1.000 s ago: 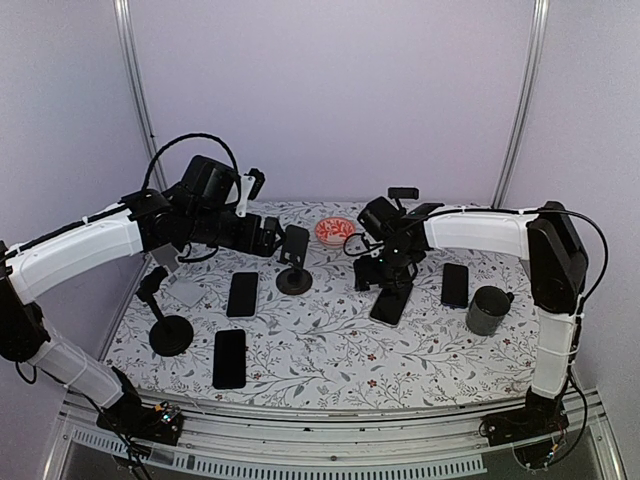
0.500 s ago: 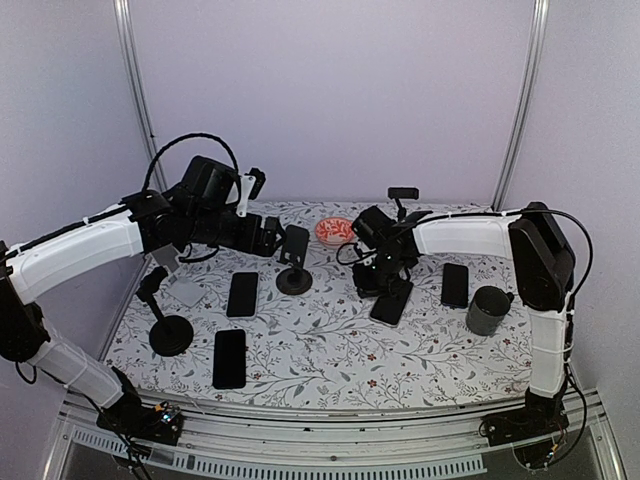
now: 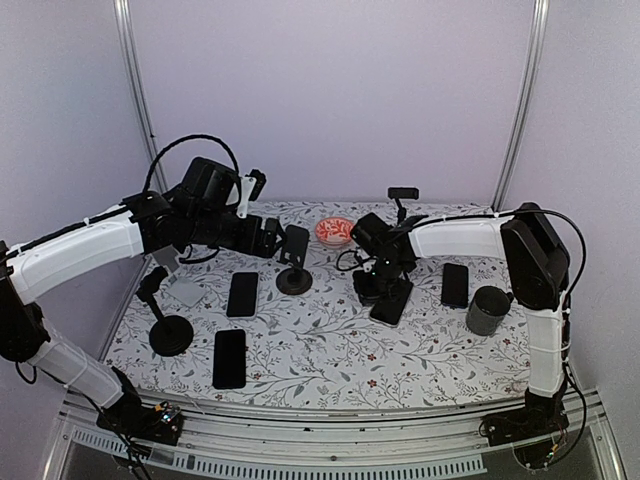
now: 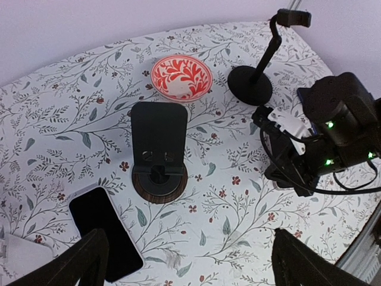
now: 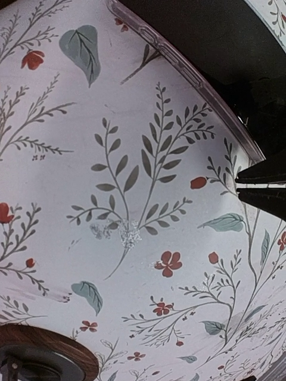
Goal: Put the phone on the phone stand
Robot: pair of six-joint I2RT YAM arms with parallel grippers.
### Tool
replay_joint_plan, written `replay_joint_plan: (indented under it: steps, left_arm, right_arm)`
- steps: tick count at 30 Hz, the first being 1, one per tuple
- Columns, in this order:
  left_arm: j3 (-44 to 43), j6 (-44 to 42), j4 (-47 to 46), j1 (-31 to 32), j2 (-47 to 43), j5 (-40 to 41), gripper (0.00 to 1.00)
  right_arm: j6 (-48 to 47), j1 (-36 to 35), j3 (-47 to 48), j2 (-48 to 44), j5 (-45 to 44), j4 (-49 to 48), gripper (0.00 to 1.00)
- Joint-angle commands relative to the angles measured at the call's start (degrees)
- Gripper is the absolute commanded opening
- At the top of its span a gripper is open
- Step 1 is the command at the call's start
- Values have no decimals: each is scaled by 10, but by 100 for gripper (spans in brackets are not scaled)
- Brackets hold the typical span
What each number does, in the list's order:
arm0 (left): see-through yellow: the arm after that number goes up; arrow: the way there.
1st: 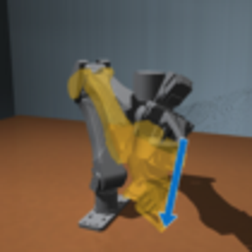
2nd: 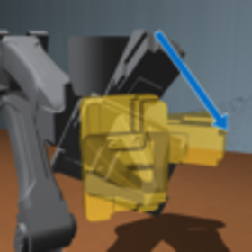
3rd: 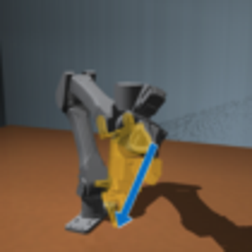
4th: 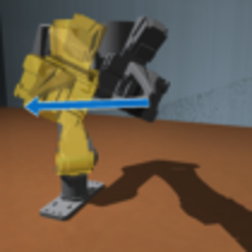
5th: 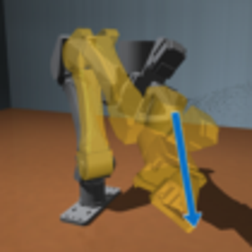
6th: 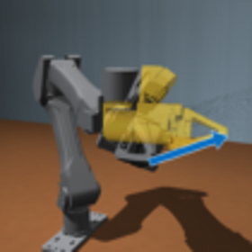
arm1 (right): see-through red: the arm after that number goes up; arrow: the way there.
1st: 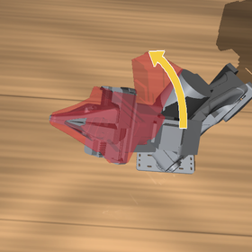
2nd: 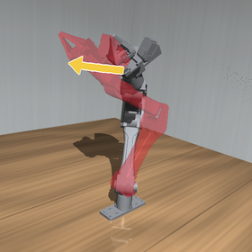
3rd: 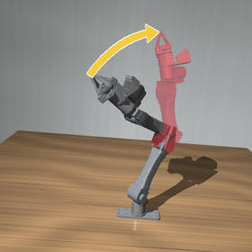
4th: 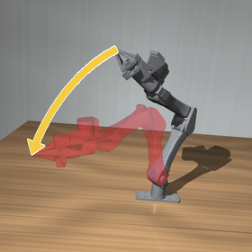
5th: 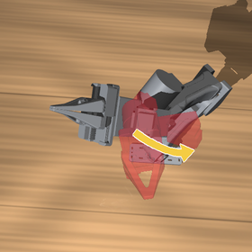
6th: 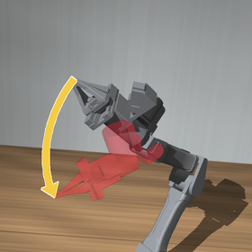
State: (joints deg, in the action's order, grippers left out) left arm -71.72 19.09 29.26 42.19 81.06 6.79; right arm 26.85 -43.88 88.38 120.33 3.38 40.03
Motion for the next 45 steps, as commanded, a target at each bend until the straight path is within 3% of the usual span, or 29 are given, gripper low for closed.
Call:
replay_joint_plan:
  steps: [1, 15, 22, 24, 25, 30, 31, 45]
  left_arm:
    - [8, 8, -17, -3, -6, -6, 96]
    - [15, 17, -25, -3, -4, -18, 96]
    - [16, 16, -25, -2, -4, -22, 96]
    - [14, 15, -24, -3, -4, -22, 96]
    - [13, 14, -23, -3, -5, -22, 96]
    - [1, 0, -10, -3, -5, -13, 96]
    - [-1, -2, -9, -3, -5, -12, 96]
    - [1, -5, -4, -4, -10, -12, 96]
  right_arm:
    - [-15, -3, -29, -12, 1, 15, 5]
    - [-24, -3, -80, -68, -46, 61, 7]
    - [-28, 2, -96, -112, -66, 92, 14]
    - [-34, 4, -97, -125, -67, 94, 23]
    - [-36, 7, -96, -131, -68, 96, 33]
    - [-32, 26, -96, -147, -83, 107, 96]
    - [-31, 29, -94, -146, -87, 111, 100]
    - [-60, 57, -62, -72, -76, 135, 99]
